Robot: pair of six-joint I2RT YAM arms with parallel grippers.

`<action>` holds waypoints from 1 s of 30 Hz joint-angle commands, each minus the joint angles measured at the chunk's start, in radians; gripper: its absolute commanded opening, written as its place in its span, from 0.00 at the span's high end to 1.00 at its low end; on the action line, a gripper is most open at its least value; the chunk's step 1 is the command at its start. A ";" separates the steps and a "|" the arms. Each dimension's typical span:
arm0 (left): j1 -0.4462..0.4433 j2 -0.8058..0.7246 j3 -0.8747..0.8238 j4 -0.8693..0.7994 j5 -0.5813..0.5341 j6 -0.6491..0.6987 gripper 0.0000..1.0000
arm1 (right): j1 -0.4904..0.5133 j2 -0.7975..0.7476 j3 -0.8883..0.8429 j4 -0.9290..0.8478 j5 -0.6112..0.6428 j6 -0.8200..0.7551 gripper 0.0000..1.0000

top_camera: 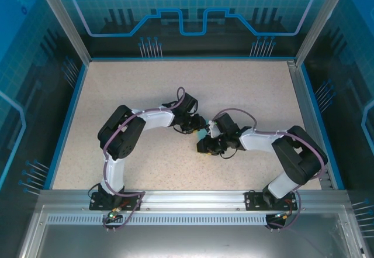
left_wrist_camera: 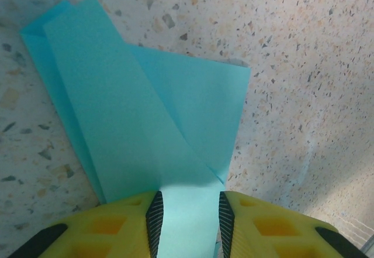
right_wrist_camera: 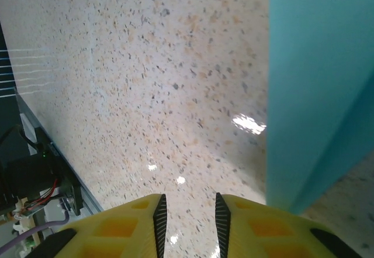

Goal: Fold a paper plane with a square sheet of paper (pick it up from the middle)
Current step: Fold the wing for the fifth time at the center of the table.

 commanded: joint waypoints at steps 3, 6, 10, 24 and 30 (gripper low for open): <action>0.002 0.034 0.016 -0.025 0.017 0.011 0.65 | 0.003 0.052 0.001 -0.054 0.054 -0.003 0.69; 0.004 0.031 0.015 -0.028 0.013 0.015 0.65 | 0.003 0.068 -0.023 -0.042 0.045 0.001 0.69; 0.002 0.028 0.016 -0.028 0.014 0.016 0.65 | 0.000 0.050 -0.063 -0.021 0.034 0.014 0.69; 0.003 0.022 0.024 -0.048 0.004 0.019 0.64 | -0.013 -0.056 -0.081 -0.026 0.047 0.012 0.67; 0.002 0.012 0.023 -0.056 0.000 0.020 0.63 | -0.012 -0.221 -0.051 -0.178 0.273 -0.048 0.60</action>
